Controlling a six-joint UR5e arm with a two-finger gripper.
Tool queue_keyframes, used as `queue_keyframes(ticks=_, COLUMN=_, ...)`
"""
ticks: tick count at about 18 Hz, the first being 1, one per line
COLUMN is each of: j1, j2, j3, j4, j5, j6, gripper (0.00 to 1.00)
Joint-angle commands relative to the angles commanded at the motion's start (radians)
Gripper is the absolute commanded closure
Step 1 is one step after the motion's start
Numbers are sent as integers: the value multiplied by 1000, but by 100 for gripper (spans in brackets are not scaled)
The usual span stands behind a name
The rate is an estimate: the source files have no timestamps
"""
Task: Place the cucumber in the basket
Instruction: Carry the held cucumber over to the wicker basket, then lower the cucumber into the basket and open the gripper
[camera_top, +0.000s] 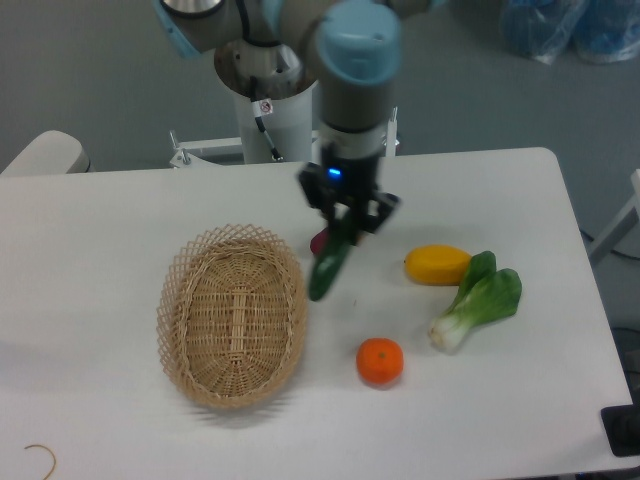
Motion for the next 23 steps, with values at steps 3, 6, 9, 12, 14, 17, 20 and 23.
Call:
queue_keyframes(ticks=3, j1=-77, j2=-40, j3=-16, j4=52, j5=0, j6=-84, gripper=100)
queue_keyframes(ticks=6, j1=-123, j2=-116, j3=-17, j4=167, j5=5, j6=-198, gripper=100)
queue_keyframes(ticks=9, j1=-153, j2=-172, j3=-16, j4=195, j5=37, j6=-230, gripper=100)
queue_keyframes(ticks=12, j1=-175, j2=-236, j3=1, j4=196, j5=70, j6=-230, gripper=100)
queue_keyframes(ticks=14, j1=-183, j2=-262, j3=20, j4=198, j5=71, j6=-226, gripper=100)
queue_keyframes(ticks=17, j1=-183, j2=-296, j3=35, j4=198, j5=72, j6=-218, gripper=100)
queue_keyframes(ticks=20, j1=-184, j2=-310, j3=43, j4=198, j5=72, j6=-221, gripper=100)
queue_keyframes(ticks=23, j1=-184, j2=-310, j3=43, j4=196, j5=72, j6=-218, gripper=97)
